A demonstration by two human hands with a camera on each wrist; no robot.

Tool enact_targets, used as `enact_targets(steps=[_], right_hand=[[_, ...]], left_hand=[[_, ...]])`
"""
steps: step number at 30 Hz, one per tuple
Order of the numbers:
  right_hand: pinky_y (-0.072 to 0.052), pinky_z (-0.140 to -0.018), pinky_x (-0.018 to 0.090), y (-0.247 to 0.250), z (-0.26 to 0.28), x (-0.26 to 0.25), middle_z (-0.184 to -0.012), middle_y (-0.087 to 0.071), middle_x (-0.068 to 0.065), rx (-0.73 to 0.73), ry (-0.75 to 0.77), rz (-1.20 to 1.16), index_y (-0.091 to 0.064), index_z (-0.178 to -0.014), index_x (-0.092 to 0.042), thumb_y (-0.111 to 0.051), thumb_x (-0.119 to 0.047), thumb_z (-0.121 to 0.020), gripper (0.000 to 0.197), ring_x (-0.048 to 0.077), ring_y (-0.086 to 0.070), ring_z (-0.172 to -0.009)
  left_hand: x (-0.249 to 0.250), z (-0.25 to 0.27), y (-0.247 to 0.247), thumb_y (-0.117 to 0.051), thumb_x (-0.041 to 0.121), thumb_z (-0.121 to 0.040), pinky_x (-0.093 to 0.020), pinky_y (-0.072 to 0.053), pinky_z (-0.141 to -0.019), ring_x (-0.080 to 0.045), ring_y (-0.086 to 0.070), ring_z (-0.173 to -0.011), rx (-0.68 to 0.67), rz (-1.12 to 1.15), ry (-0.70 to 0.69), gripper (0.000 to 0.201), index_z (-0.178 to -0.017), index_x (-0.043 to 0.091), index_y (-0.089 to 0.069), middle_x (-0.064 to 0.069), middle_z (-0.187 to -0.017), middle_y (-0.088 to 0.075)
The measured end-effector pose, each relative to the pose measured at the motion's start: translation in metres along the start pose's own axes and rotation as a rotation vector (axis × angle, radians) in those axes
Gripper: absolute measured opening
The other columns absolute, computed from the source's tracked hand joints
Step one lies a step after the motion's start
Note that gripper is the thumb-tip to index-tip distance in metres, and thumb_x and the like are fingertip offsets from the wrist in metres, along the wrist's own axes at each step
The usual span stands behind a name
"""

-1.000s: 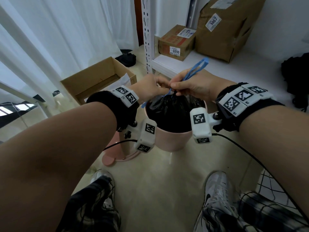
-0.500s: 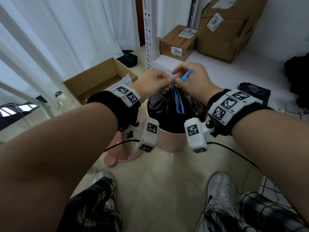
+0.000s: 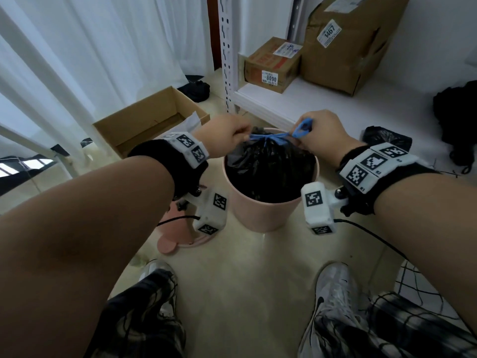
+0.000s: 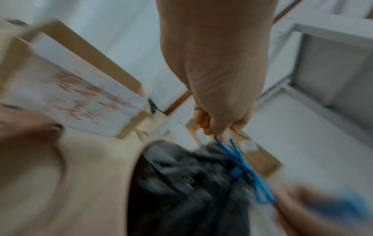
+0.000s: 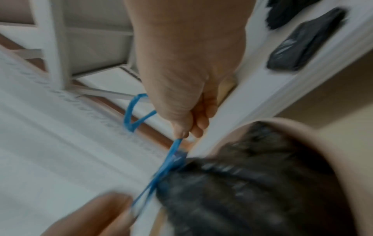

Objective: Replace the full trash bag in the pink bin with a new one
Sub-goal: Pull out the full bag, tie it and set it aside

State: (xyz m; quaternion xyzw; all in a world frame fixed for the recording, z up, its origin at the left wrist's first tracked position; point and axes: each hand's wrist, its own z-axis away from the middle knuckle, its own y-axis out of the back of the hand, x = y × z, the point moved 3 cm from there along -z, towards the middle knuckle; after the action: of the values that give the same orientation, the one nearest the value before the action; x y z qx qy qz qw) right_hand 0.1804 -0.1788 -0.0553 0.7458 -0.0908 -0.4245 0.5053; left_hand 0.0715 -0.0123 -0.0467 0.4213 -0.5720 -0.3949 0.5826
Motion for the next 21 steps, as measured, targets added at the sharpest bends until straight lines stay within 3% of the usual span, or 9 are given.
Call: enact_targets(steps=[3,5,7,9,11,13,15,19,21], right_hand=[[-0.038,-0.065,0.034,-0.005,0.008,0.015,-0.082,-0.063,0.03,-0.042,-0.08,0.123,-0.066,-0.083,0.012,-0.055,0.003,-0.081,0.014,0.035,-0.055,-0.076],[-0.029,-0.056,0.027,-0.006,0.004,0.019,-0.068,-0.054,0.018,-0.033,-0.163,0.123,-0.062,-0.074,0.006,-0.052,-0.001,-0.085,0.016,0.032,-0.049,-0.073],[-0.024,-0.049,0.026,-0.007,0.001,0.023,-0.057,-0.04,0.005,-0.006,-0.24,0.097,-0.045,-0.057,-0.008,-0.052,-0.011,-0.089,0.033,0.028,-0.042,-0.064],[-0.036,-0.052,0.026,-0.011,0.002,0.029,-0.055,-0.044,0.003,-0.006,-0.294,-0.042,-0.043,-0.054,-0.014,-0.052,-0.019,-0.092,0.04,0.024,-0.045,-0.059],[-0.05,-0.066,0.032,-0.014,0.007,0.031,-0.06,-0.057,0.004,0.007,-0.301,-0.262,-0.054,-0.063,-0.014,-0.051,-0.014,-0.092,0.029,0.022,-0.055,-0.06],[-0.052,-0.069,0.03,-0.016,0.009,0.032,-0.071,-0.062,0.008,0.064,-0.313,-0.421,-0.054,-0.075,-0.016,-0.056,-0.006,-0.087,0.015,0.02,-0.058,-0.063],[-0.048,-0.064,0.023,-0.018,0.01,0.033,-0.078,-0.056,0.003,0.103,-0.324,-0.468,-0.05,-0.086,-0.017,-0.059,-0.005,-0.082,0.016,0.019,-0.056,-0.07],[-0.035,-0.061,0.027,-0.017,0.013,0.045,-0.067,-0.042,-0.002,0.058,-0.319,-0.281,-0.039,-0.073,-0.019,-0.055,-0.017,-0.088,0.022,0.013,-0.043,-0.061],[-0.035,-0.07,0.027,-0.015,0.022,0.049,-0.08,-0.05,0.002,-0.025,-0.338,-0.149,-0.049,-0.088,-0.014,-0.055,-0.023,-0.091,0.012,0.017,-0.047,-0.073]], left_hand=[[-0.007,0.005,-0.001,-0.045,0.016,-0.097,-0.023,-0.028,-0.076,-0.018,-0.047,-0.088,-0.043,-0.068,0.024,0.02,-0.104,0.004,-0.059,-0.002,-0.094,-0.053],[-0.002,0.0,-0.001,-0.044,0.015,-0.097,-0.025,-0.029,-0.075,-0.019,-0.045,-0.086,-0.042,-0.063,0.028,0.019,-0.101,0.002,-0.058,-0.009,-0.098,-0.057],[0.004,-0.005,-0.001,-0.045,0.016,-0.096,-0.027,-0.032,-0.074,-0.022,-0.049,-0.087,0.005,-0.049,0.045,0.017,-0.1,0.002,-0.055,-0.012,-0.102,-0.057],[0.005,-0.007,-0.004,-0.052,0.024,-0.094,-0.026,-0.035,-0.079,-0.026,-0.053,-0.097,0.057,-0.001,0.057,0.022,-0.105,0.005,-0.053,-0.012,-0.109,-0.053],[0.005,-0.005,-0.009,-0.064,0.039,-0.085,-0.026,-0.037,-0.091,-0.025,-0.049,-0.113,0.066,0.072,0.052,0.053,-0.125,0.01,-0.046,-0.011,-0.128,-0.044],[0.011,-0.004,-0.018,-0.074,0.052,-0.069,-0.037,-0.033,-0.107,-0.03,-0.036,-0.132,0.017,0.048,0.0,0.094,-0.144,0.02,-0.027,-0.012,-0.146,-0.025],[0.019,-0.006,-0.029,-0.078,0.055,-0.063,-0.048,-0.027,-0.113,-0.036,-0.021,-0.14,-0.072,-0.049,-0.073,0.11,-0.149,0.031,-0.013,-0.011,-0.154,-0.008],[0.013,-0.014,-0.054,-0.075,0.05,-0.07,-0.048,-0.025,-0.114,-0.035,-0.012,-0.142,-0.309,-0.321,-0.113,0.105,-0.148,0.04,-0.005,-0.004,-0.157,0.004],[0.0,-0.015,-0.064,-0.072,0.044,-0.076,-0.048,-0.029,-0.113,-0.035,-0.014,-0.142,-0.388,-0.397,-0.041,0.097,-0.148,0.039,-0.007,-0.006,-0.158,-0.001]])
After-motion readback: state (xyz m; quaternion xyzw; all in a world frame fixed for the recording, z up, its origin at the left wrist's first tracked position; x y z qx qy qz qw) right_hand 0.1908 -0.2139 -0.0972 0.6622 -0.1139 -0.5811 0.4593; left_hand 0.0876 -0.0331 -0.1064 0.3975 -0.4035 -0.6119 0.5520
